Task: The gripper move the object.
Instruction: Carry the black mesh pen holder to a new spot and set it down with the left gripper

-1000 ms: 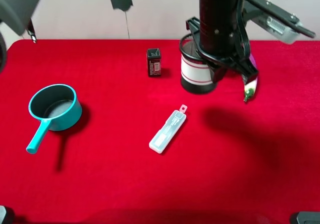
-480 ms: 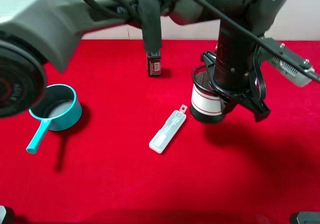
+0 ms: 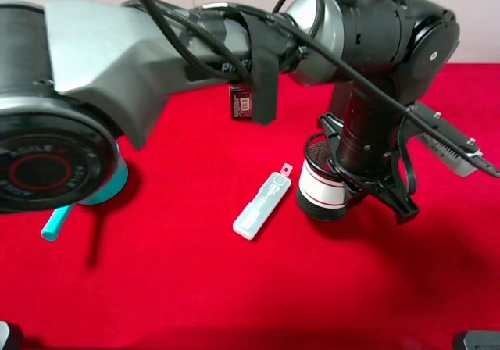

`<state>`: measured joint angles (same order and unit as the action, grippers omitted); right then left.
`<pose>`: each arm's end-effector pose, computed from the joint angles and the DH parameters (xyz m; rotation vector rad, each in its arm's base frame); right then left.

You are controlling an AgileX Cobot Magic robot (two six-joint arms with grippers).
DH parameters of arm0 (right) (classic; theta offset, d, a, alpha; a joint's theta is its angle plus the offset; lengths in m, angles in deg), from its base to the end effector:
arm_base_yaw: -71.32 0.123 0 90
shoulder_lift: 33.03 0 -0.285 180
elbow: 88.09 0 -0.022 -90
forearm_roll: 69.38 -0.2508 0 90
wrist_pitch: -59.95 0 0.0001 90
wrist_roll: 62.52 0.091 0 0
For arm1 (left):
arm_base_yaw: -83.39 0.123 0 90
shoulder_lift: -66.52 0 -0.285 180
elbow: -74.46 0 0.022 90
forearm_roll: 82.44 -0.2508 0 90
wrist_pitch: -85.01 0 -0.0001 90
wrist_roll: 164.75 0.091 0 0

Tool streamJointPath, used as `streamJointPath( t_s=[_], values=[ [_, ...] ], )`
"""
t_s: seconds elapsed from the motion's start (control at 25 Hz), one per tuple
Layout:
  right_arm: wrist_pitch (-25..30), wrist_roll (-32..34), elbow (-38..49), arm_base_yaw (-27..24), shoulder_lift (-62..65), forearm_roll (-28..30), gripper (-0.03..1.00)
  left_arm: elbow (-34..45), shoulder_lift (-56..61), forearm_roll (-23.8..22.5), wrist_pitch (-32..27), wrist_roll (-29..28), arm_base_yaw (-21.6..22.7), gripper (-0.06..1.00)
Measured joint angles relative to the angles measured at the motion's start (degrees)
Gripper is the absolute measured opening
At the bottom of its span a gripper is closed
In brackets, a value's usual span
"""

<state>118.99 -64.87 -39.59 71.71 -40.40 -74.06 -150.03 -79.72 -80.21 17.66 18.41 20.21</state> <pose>-0.0051 0.0063 0.2803 -0.0506 2.0031 0.0752 0.2245 -0.4513 0.1625 1.6211 2.5118 -0.1910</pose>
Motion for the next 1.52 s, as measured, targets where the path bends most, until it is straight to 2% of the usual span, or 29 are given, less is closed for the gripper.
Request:
streamJointPath(
  t_s=[0.76,0.84,1.08,1.2,1.32,1.52],
  values=[
    [0.00,0.00,0.00,0.00,0.00,0.00,0.69,0.00,-1.76,0.05,0.00,-0.10,-0.06,0.14],
    [0.00,0.00,0.00,0.00,0.00,0.00,0.69,0.00,-1.76,0.05,0.00,-0.10,-0.06,0.19],
    [0.00,0.00,0.00,0.00,0.00,0.00,0.69,0.00,-1.76,0.05,0.00,-0.15,-0.06,0.50],
    [0.00,0.00,0.00,0.00,0.00,0.00,0.69,0.00,-1.76,0.05,0.00,-0.15,-0.06,0.61],
    [0.00,0.00,0.00,0.00,0.00,0.00,0.69,0.00,-1.76,0.05,0.00,-0.15,-0.06,0.66],
    [0.00,0.00,0.00,0.00,0.00,0.00,0.69,-0.64,-1.76,0.05,0.00,-0.15,-0.06,0.67]
  ],
)
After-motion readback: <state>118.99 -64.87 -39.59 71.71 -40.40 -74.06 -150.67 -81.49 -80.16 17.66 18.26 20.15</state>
